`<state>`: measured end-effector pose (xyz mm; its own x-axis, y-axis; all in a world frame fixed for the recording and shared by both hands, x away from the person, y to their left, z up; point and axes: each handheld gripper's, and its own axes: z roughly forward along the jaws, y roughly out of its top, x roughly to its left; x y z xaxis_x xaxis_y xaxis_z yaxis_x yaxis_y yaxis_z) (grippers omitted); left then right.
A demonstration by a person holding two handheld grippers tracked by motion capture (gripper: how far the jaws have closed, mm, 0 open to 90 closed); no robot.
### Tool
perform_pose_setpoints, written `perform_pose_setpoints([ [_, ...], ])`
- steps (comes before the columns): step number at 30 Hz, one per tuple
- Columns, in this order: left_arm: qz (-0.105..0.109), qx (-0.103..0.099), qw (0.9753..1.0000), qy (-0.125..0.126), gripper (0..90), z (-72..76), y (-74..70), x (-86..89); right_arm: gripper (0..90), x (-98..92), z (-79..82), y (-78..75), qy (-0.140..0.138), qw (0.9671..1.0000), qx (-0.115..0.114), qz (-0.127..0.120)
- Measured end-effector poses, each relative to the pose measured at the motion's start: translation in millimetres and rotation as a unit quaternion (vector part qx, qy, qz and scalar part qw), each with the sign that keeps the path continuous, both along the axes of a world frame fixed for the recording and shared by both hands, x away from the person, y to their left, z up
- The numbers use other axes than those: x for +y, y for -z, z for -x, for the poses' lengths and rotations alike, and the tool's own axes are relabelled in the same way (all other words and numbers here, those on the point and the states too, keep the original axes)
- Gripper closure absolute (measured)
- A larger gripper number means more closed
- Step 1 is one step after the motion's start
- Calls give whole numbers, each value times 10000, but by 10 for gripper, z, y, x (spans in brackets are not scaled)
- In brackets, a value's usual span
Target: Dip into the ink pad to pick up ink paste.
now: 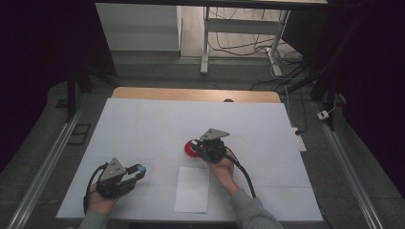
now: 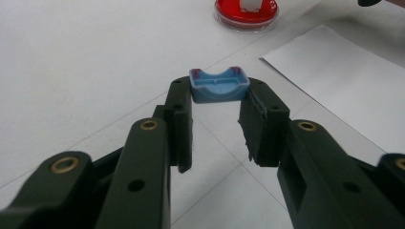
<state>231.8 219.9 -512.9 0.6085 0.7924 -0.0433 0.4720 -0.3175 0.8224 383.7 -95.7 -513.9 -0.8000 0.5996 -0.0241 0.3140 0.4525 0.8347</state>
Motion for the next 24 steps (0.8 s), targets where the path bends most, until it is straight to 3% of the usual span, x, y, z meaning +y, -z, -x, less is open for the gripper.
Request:
perform_pose_setpoints([
  [24,-4,0,10000,3,657,-1,2,-3,756,-99,-2,-102,22,9997,2,-244],
])
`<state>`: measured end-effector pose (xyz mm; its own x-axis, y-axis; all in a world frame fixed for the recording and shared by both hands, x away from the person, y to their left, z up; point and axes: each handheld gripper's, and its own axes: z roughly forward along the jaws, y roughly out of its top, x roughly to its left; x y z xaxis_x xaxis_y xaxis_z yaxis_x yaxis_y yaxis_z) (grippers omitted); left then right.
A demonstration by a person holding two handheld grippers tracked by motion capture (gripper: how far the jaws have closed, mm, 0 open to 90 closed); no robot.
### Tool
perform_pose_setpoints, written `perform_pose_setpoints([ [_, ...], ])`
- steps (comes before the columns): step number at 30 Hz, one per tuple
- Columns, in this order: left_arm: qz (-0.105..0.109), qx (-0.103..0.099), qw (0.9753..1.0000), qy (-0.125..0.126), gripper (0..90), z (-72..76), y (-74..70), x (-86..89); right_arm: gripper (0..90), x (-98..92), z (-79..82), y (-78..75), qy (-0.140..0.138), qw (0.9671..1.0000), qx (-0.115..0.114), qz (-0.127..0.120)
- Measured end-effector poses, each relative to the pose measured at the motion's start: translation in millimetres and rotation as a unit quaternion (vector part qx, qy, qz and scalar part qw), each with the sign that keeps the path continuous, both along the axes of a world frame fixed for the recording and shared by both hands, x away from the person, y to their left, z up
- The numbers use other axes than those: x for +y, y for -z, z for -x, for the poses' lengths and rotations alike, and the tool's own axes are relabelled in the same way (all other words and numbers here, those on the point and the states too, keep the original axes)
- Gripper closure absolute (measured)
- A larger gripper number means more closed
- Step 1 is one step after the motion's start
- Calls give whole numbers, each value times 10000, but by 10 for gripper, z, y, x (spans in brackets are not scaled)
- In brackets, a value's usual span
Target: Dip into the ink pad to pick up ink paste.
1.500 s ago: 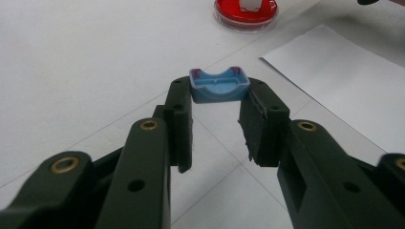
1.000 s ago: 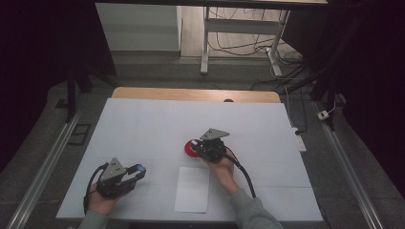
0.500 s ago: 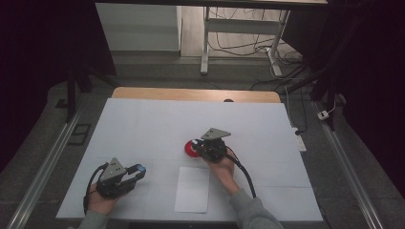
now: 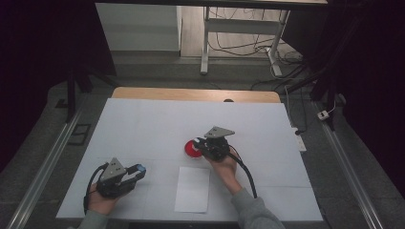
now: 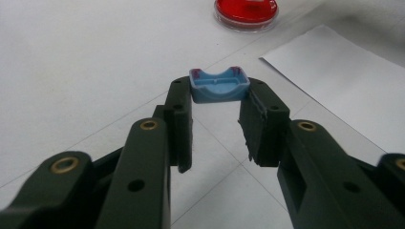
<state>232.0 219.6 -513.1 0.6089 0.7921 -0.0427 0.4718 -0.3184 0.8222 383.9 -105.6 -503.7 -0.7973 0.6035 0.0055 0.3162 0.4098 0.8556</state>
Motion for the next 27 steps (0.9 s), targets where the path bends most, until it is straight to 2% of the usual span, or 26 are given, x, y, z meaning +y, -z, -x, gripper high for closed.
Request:
perform_pose_setpoints([
  [27,14,-26,10000,17,656,6,-10,1,756,-231,176,-265,45,9992,-168,-349],
])
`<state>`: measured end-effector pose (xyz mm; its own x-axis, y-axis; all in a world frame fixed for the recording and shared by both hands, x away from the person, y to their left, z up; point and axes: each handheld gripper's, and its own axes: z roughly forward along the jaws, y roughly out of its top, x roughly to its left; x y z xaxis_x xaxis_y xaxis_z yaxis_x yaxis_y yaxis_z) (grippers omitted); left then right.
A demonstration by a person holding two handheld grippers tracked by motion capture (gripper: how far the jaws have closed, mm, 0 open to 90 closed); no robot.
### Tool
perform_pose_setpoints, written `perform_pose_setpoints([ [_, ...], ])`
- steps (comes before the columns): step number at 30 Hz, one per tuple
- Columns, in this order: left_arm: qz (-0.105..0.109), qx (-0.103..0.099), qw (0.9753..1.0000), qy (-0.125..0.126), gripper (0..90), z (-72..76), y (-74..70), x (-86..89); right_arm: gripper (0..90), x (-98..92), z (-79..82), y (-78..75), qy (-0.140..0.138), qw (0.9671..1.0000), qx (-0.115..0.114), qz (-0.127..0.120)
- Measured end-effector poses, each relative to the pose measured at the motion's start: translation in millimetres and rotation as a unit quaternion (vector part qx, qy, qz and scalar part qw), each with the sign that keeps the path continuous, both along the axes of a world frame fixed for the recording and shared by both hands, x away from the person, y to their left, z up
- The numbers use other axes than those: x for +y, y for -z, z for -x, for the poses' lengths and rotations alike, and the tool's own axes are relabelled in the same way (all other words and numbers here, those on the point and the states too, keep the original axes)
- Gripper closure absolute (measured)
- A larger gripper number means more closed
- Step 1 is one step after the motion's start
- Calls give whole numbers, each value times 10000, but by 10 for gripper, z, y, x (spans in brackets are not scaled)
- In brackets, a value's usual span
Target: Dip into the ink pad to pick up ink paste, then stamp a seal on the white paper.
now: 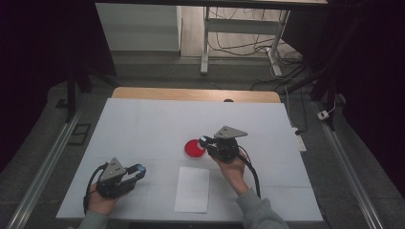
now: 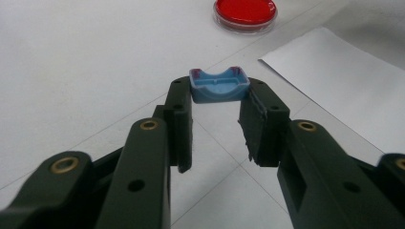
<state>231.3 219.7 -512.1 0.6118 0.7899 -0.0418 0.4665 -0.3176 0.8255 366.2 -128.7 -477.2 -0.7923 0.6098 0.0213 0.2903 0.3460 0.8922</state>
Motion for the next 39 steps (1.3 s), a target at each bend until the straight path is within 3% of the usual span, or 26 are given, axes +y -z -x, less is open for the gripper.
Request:
perform_pose_setpoints([
  [39,-8,-21,10000,-4,656,0,-3,-8,756,-234,229,-126,-131,9999,-52,-78],
])
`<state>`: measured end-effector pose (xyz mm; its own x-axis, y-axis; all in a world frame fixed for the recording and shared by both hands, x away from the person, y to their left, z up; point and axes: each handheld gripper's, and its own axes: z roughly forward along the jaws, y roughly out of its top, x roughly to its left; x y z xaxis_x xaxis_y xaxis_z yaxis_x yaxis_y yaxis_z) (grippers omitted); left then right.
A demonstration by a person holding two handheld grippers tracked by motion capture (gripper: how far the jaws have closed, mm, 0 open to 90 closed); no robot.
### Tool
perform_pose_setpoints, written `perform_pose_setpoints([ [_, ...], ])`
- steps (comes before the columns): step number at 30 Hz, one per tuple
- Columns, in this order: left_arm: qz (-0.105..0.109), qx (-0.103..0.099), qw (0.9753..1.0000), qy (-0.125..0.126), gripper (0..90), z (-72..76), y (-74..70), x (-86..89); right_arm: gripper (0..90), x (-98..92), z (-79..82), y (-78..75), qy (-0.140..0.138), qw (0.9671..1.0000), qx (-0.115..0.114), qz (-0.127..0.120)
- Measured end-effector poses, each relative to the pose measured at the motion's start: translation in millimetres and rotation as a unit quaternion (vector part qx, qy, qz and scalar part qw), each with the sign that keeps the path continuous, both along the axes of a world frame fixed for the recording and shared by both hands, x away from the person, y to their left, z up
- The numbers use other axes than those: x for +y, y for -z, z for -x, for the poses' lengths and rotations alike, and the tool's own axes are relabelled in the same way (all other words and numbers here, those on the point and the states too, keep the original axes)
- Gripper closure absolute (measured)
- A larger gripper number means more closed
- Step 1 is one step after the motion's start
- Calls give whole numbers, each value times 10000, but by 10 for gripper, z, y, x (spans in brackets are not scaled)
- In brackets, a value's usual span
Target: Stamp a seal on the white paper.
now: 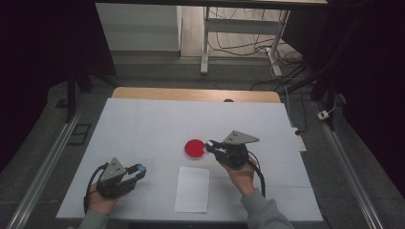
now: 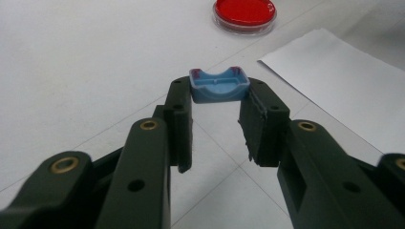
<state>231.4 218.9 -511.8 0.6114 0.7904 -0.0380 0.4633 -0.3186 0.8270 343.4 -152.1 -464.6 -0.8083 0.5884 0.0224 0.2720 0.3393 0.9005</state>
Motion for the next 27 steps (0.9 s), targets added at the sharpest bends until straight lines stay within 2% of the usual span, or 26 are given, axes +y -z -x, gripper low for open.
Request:
perform_pose_setpoints([
  [18,4,-13,10000,1,656,0,-3,-5,755,-50,138,-16,-147,9999,43,-51],
  [27,-2,-14,10000,12,656,-1,-3,-8,756,-64,263,7,-288,9995,55,71],
])
